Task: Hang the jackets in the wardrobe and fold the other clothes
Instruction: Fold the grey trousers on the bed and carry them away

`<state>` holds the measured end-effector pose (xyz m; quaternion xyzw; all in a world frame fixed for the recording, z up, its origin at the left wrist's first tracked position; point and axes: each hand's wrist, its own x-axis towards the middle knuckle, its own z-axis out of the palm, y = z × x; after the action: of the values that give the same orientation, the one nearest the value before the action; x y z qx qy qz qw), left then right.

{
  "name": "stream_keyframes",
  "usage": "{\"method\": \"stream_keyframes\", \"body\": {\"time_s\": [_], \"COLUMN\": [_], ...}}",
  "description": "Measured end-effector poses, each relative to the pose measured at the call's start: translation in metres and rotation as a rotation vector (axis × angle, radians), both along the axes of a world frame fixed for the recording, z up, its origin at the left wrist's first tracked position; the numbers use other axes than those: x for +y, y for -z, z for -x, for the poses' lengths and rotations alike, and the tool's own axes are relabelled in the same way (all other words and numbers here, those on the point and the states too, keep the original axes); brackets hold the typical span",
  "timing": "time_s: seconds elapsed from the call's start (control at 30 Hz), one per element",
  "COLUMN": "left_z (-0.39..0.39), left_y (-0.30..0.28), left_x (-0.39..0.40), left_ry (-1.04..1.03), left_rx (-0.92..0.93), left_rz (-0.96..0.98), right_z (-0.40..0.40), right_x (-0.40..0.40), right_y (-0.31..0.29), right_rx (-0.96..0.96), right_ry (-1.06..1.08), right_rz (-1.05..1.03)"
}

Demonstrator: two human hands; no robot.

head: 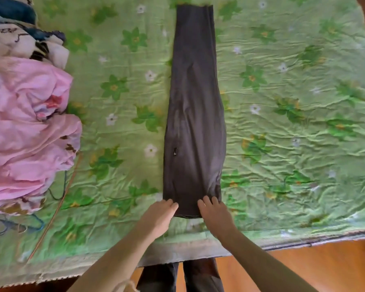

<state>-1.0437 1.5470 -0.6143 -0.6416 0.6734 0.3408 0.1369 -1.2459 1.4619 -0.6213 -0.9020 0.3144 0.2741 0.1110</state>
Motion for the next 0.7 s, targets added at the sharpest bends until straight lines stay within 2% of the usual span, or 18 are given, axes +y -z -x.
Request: {"method": "stream_keyframes", "body": {"time_s": [0.13,0.27,0.33,0.47,0.6,0.7], "left_z": [0.003,0.009,0.011,0.008,-0.013,-0.02], "left_y": [0.044,0.062,0.07,0.092,0.124,0.14], "left_x": [0.018,-0.001,-0.024,-0.067,-0.075,-0.07], "left_ry": [0.011,-0.116,-0.197,-0.279,-0.24,-0.182], "left_rx": [0.033,-0.017,-0.071,-0.034,0.008,0.012], "left_rz": [0.124,0.434,0.534,0.555,0.527,0.537], "right_z": [0.01,0.012,0.001,-0.023,-0.007,0.008], "right_x": [0.01,-0.005,-0.022,-0.062,-0.092,-0.097], "right_y": [0.024,0.033,0.046,0.073,0.103,0.123], "right_rx": [-0.076,-0.472,-0.539,-0.494,-0.39,-0.348], "right_ry": [0.041,0.033,0.038,0.135,0.21,0.172], "right_rz": [-0.018,0.072,0.133,0.157,0.141,0.084]}}
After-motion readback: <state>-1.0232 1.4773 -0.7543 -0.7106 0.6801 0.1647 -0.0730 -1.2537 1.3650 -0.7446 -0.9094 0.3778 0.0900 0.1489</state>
